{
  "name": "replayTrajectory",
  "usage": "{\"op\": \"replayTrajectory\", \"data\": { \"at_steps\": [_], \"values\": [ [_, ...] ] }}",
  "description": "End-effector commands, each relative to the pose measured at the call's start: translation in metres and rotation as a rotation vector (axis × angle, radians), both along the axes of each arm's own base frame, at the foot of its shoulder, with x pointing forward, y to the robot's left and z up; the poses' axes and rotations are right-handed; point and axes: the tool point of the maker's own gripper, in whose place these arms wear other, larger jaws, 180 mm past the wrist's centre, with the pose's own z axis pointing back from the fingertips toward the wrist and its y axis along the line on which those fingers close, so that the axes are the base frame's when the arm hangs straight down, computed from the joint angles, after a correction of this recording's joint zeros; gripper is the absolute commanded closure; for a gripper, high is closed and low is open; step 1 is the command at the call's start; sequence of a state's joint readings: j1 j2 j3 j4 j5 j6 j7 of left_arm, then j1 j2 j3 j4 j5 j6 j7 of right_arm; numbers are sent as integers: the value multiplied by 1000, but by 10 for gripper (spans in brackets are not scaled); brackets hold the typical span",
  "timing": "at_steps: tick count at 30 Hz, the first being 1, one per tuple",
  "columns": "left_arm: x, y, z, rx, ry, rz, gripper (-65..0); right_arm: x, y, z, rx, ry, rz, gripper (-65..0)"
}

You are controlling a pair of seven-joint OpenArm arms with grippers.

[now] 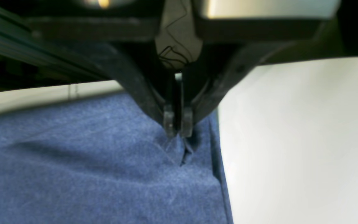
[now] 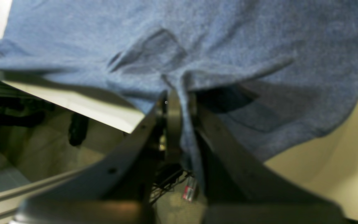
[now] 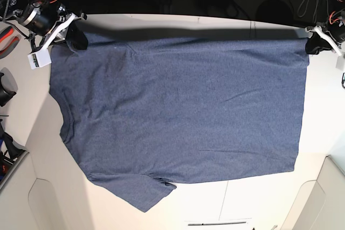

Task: Layout the t-shirt on the table in an organized manner, then fold the t-shirt properly
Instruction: 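Lift the shirt with both grippers and pull it away from the hem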

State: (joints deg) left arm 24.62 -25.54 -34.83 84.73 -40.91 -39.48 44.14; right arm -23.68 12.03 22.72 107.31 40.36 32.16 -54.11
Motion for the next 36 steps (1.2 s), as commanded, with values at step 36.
{"op": "replayTrajectory", "data": {
  "at_steps": [36],
  "values": [
    [74, 14, 63, 36, -344, 34, 0, 87, -40, 71, -24, -348, -140, 0]
  ]
}}
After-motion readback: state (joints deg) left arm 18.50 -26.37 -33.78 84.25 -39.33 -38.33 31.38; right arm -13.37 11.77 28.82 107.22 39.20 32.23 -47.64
